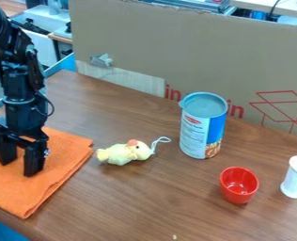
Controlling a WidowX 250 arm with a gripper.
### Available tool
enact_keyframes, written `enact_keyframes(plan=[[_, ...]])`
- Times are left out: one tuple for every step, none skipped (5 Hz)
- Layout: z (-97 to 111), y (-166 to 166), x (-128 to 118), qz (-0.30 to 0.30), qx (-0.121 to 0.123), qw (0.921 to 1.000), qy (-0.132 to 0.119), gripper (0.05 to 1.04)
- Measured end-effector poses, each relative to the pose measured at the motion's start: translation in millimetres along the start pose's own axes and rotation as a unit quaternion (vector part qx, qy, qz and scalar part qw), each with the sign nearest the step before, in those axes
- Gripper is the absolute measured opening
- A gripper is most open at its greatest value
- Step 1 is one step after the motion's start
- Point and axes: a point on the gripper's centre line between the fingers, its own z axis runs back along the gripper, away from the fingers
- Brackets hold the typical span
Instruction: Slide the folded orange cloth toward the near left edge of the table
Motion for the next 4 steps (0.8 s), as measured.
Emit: enact_keyframes(plan=[[2.7, 5.8, 0.5, 0.009, -0.011, 0.9999, -0.007, 1.000], [22.7, 7.3, 4.6, -0.003, -0.009, 0.9988, -0.048, 1.000], [60.2, 6.8, -1.4, -0.003, 0.015, 0.9944, -0.104, 1.000], [86.9, -12.6, -32.2, -0.012, 0.038, 0.9903, -0.133, 1.000]])
